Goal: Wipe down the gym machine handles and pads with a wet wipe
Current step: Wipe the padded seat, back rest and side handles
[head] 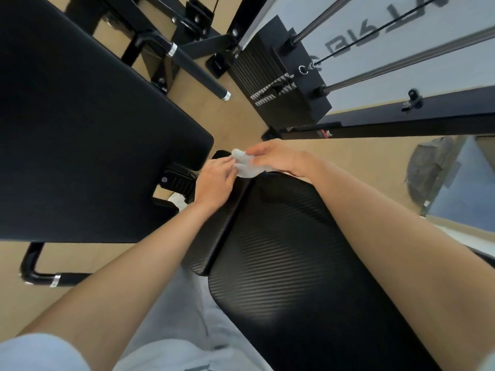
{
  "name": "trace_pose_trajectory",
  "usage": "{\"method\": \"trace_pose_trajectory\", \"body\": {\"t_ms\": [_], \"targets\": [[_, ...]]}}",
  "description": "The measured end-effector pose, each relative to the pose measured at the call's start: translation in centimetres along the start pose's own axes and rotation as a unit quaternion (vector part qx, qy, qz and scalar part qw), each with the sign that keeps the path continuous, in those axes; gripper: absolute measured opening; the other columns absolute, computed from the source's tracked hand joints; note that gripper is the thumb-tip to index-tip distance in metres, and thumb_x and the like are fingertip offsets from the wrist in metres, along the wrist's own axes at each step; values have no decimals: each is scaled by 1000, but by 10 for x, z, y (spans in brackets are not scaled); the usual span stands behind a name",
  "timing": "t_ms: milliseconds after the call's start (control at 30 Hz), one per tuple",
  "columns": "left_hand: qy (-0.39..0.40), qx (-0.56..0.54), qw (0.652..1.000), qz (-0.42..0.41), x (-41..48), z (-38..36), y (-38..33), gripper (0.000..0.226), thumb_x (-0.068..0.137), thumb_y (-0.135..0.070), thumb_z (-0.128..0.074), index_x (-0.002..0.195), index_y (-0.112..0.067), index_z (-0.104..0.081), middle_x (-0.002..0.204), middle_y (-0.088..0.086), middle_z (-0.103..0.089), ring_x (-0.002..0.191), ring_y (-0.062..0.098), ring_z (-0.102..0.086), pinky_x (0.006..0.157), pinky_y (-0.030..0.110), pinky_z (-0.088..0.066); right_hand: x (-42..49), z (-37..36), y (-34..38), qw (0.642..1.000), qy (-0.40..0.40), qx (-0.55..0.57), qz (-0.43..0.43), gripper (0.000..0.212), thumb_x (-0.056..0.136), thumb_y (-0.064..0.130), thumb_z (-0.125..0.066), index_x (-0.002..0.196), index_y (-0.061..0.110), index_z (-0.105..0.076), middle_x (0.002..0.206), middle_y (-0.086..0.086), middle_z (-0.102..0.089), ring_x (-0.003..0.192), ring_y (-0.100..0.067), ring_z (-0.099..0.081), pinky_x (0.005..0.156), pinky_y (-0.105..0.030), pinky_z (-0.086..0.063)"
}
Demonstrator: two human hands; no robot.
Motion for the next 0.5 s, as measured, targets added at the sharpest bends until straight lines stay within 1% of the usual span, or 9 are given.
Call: {"method": "trace_pose_trajectory", "body": {"t_ms": [33,67,133,167,200,267,333,400,500], "targets": [[-2,0,1000,9,1,-1,3,36,103,-24,-57,138,-15,-64,141,1,-63,130,26,-50,111,37,-38,5,0,1,1000,-6,7,-5,38,98,24,-62,136,26,-63,129,-3,-64,108,-26,-61,91,-36,-52],[-9,0,1000,19,1,-2,7,39,102,-21,-57,140,-16,-62,141,0,-62,129,26,-48,109,36,-39,10,0,0,1000,-8,5,-11,37,99,24,-60,136,26,-63,127,-3,-65,105,-33,-63,87,-39,-55],[-40,-8,998,37,-1,-3,10,46,97,-14,-59,143,-18,-59,141,-1,-57,125,25,-42,102,29,-39,21,-1,-1,999,10,-21,-24,39,98,22,-59,136,26,-63,129,-5,-66,112,-43,-64,91,-48,-57],[-53,-17,998,40,-3,-3,10,49,95,-10,-59,143,-21,-59,140,-2,-55,122,24,-39,99,26,-37,25,-2,-2,999,25,-27,-30,40,97,22,-59,137,26,-63,128,-7,-67,113,-45,-64,91,-50,-58],[-53,-31,998,34,-4,-4,10,50,94,-7,-58,141,-22,-61,140,-3,-55,121,22,-39,98,25,-37,30,-3,-1,998,39,-28,-35,41,97,21,-59,137,25,-62,127,-7,-68,118,-46,-62,97,-53,-55],[-20,-73,997,13,-4,-10,12,45,96,-10,-56,137,-23,-65,141,-3,-58,127,20,-44,107,31,-38,39,-4,5,997,61,-17,-45,40,101,18,-56,140,25,-60,132,-10,-66,129,-40,-55,110,-53,-46],[11,-121,992,39,-2,-12,16,42,99,-26,-52,139,-25,-64,146,-5,-57,137,15,-45,118,35,-32,50,-3,9,995,79,10,-56,40,103,14,-55,142,23,-58,134,-7,-64,128,-27,-57,106,-42,-49],[8,-150,985,81,2,-9,23,42,100,-37,-54,138,-24,-65,146,-5,-58,139,11,-46,119,34,-31,62,-4,12,993,95,16,-61,39,102,14,-58,139,25,-60,131,0,-66,124,-20,-58,100,-36,-49],[11,-149,983,103,7,-2,38,39,100,-37,-62,137,-22,-65,142,-3,-61,133,15,-53,113,36,-39,81,-10,14,993,100,4,-61,40,99,17,-62,137,28,-62,134,2,-64,126,-18,-56,109,-42,-45]]}}
Point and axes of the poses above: each hand's wrist, its own x-axis towards the middle knuckle, its own z-axis out of the back of the hand, y = z × x, the point moved 1 cm from there along x, towards the middle knuckle
